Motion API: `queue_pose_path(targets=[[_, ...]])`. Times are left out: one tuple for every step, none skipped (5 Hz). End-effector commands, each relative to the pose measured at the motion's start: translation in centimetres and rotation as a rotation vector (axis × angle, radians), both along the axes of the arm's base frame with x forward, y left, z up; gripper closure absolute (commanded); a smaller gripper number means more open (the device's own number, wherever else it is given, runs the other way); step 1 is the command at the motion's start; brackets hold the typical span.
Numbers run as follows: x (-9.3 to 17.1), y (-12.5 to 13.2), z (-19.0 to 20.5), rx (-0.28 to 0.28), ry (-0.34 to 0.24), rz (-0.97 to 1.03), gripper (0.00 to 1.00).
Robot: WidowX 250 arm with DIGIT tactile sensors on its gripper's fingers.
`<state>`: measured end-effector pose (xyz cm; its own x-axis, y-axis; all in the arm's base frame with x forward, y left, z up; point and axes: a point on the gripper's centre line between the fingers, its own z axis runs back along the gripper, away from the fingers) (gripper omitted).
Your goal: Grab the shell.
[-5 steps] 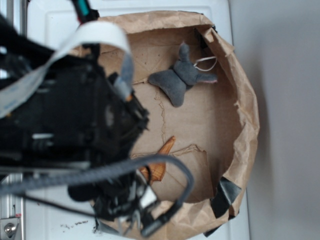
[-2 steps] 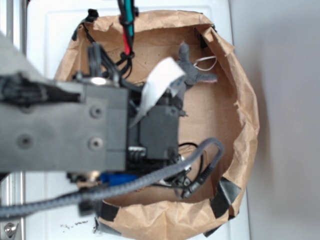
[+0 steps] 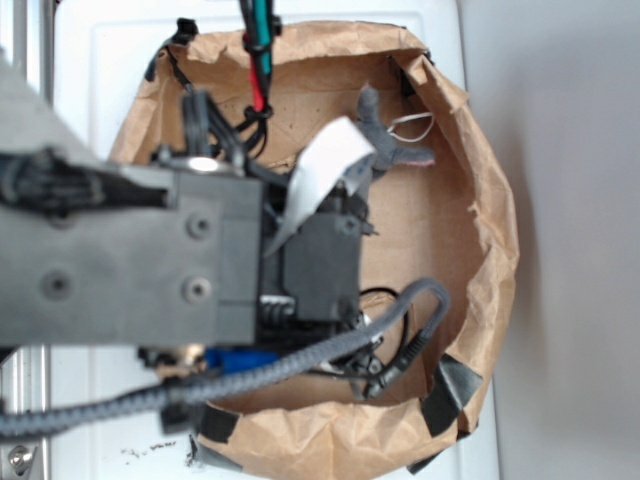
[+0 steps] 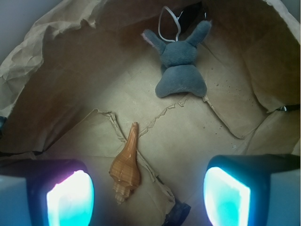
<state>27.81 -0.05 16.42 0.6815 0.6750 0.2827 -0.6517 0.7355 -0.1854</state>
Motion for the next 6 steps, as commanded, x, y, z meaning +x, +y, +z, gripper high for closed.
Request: queue_pose_path(targets=[[-0.2,0.8,-1.7,0.037,-0.109,-0.035,0.00],[-0.4,0.1,-3.8,0.035,-0.064,-0.098,0.00],[-0.5,-1.9,-5.1,0.052,-0.071,-0.128,0.00],[-0.6,-4.2,-6.1,0.036,-0.029,-0.152,0.00],[-2.5,-6.6,-7.4,0.041,-0.021,-0.186,0.00],[-1.2,-7.2,-8.1,0.045,0.000,-0.177,0.00]])
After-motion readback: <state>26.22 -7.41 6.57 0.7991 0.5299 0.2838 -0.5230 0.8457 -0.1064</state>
